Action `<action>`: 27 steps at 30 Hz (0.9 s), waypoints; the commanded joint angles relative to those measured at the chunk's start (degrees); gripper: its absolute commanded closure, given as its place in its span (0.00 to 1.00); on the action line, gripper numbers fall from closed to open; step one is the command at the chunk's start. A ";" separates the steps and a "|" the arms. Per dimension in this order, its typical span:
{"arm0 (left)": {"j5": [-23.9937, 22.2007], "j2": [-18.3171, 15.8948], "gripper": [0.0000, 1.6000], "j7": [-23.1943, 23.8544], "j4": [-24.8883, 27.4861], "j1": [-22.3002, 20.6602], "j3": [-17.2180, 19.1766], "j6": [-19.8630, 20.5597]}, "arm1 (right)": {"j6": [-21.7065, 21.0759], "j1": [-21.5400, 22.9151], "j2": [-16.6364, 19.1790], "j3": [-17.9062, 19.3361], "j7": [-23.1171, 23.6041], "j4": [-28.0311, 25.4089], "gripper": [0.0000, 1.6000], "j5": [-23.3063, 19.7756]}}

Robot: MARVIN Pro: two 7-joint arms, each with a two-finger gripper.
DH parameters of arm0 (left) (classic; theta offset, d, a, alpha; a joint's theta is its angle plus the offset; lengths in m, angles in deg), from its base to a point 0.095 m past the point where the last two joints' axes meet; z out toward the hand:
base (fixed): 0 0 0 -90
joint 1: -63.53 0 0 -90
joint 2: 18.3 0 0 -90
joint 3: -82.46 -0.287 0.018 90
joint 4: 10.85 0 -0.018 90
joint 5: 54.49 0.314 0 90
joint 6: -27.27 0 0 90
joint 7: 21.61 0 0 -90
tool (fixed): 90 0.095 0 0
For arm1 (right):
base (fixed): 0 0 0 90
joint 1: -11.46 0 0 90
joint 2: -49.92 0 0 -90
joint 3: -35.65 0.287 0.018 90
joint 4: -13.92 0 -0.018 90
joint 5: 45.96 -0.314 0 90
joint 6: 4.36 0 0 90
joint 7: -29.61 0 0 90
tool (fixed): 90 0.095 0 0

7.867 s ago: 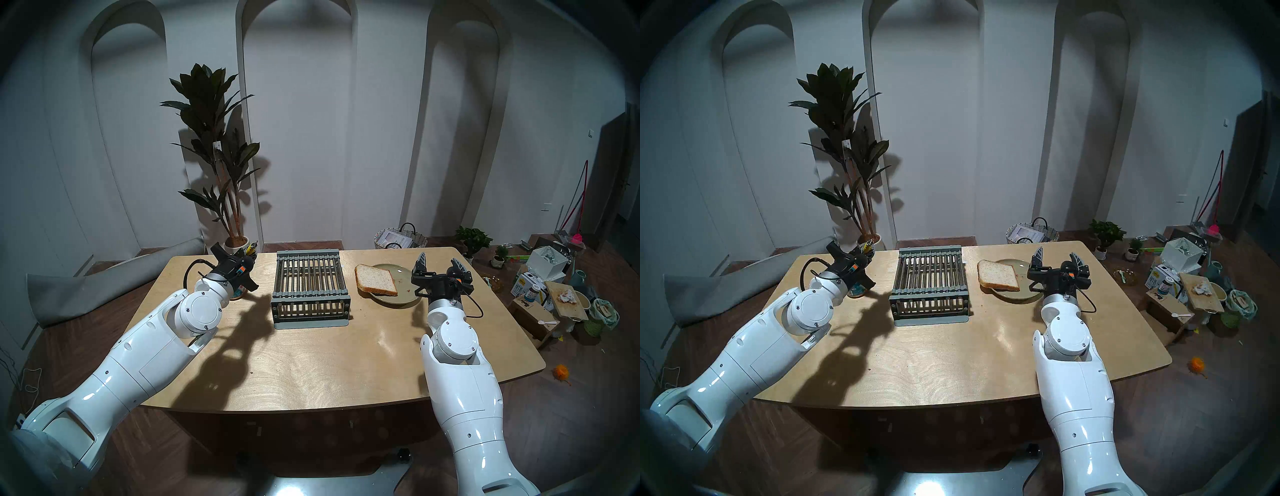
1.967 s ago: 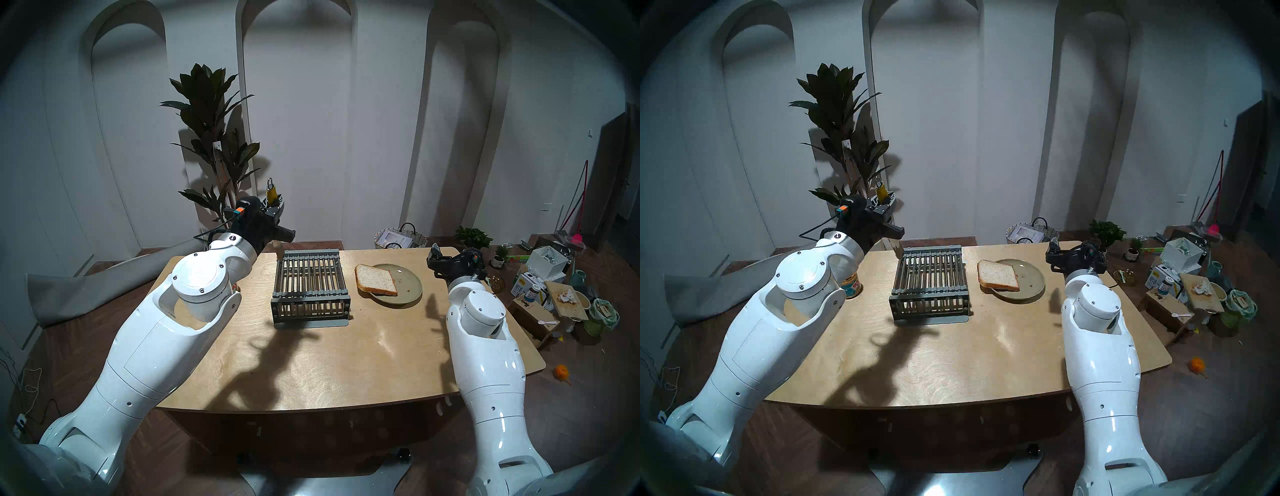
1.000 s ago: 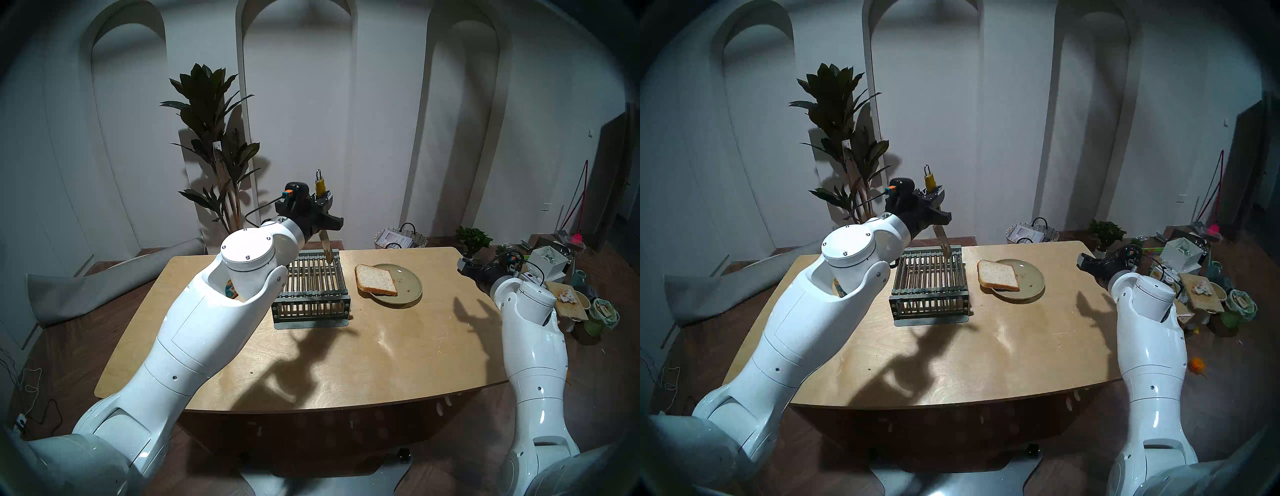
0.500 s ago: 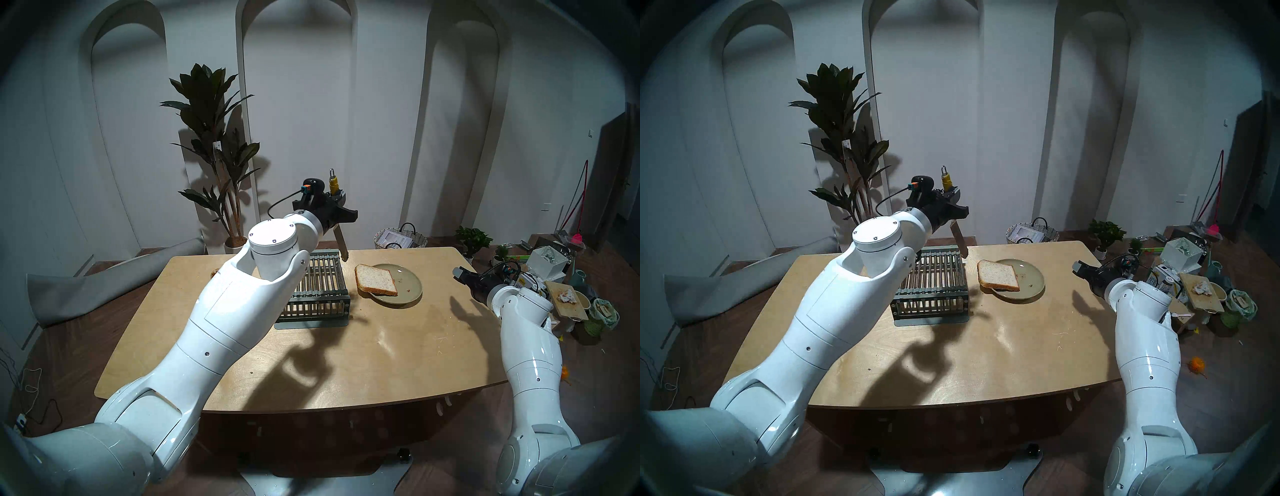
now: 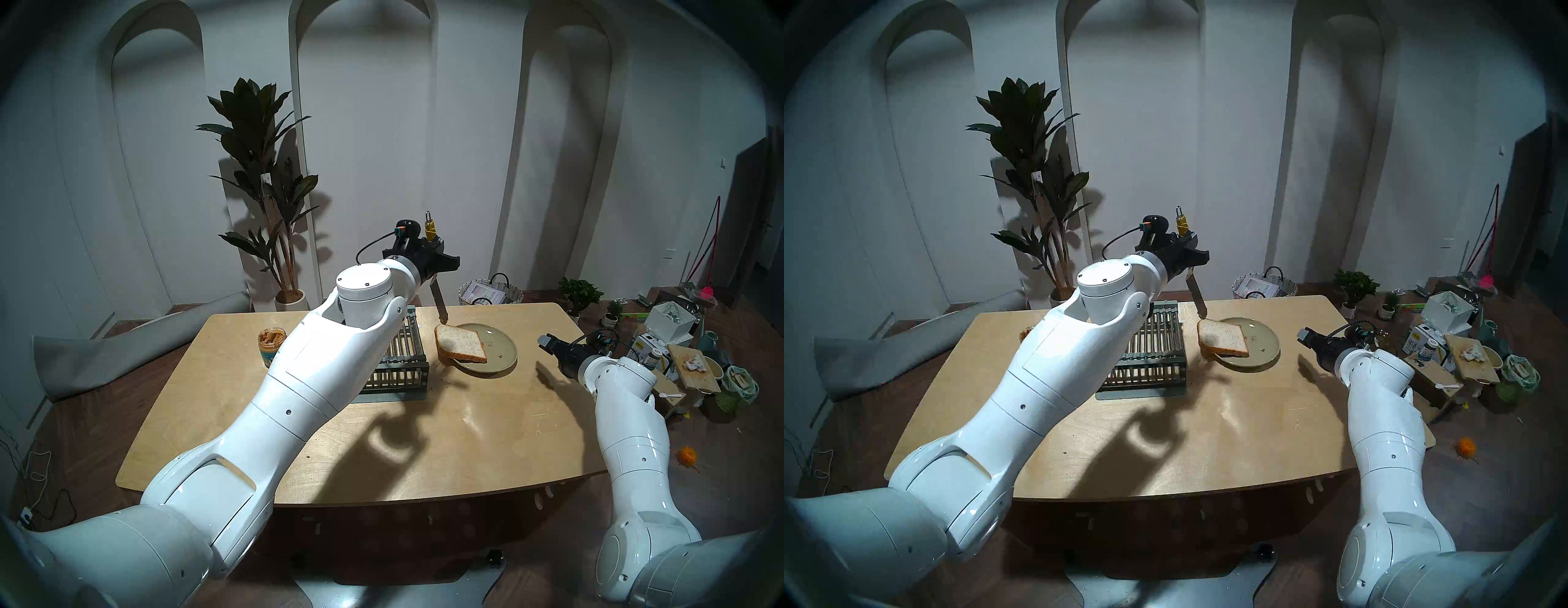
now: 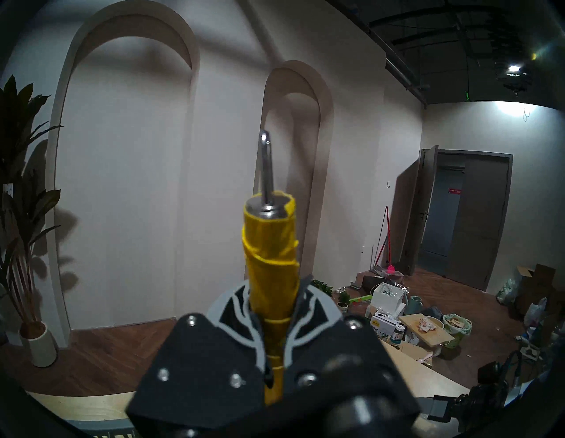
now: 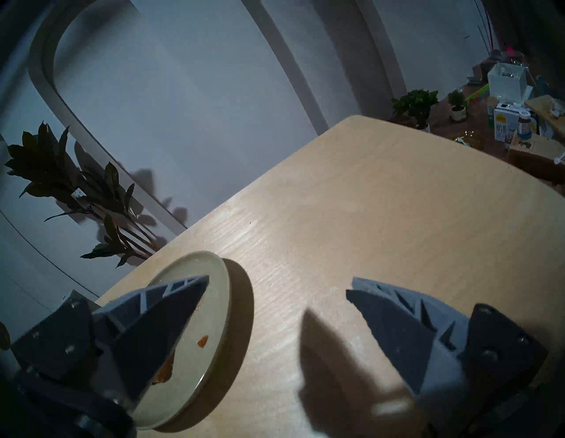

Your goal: Spread peanut butter over the slice of bread with the knife

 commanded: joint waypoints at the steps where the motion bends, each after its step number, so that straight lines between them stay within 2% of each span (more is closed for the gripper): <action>1: 0.47 3.65 1.00 0.26 -1.71 -5.12 -0.49 -1.09 | -4.22 3.85 -0.64 0.08 -1.11 -0.99 0.00 -1.40; 11: 0.77 6.87 1.00 0.43 -7.09 -7.74 -1.87 -2.28 | -12.70 4.95 -0.43 2.04 -1.92 -0.30 0.00 -4.22; 16: 0.01 9.33 1.00 0.06 -11.05 -8.72 -1.09 -3.95 | -14.01 5.37 -0.38 2.76 -1.08 0.78 0.00 -5.28; 20: -0.97 10.92 1.00 0.56 -14.39 -9.49 0.07 -5.34 | -13.59 5.81 0.02 2.46 1.15 2.72 0.00 -5.94; 27: -3.45 13.05 1.00 1.91 -19.81 -10.96 1.93 -6.90 | -12.52 7.22 0.20 1.47 2.23 6.08 0.00 -5.57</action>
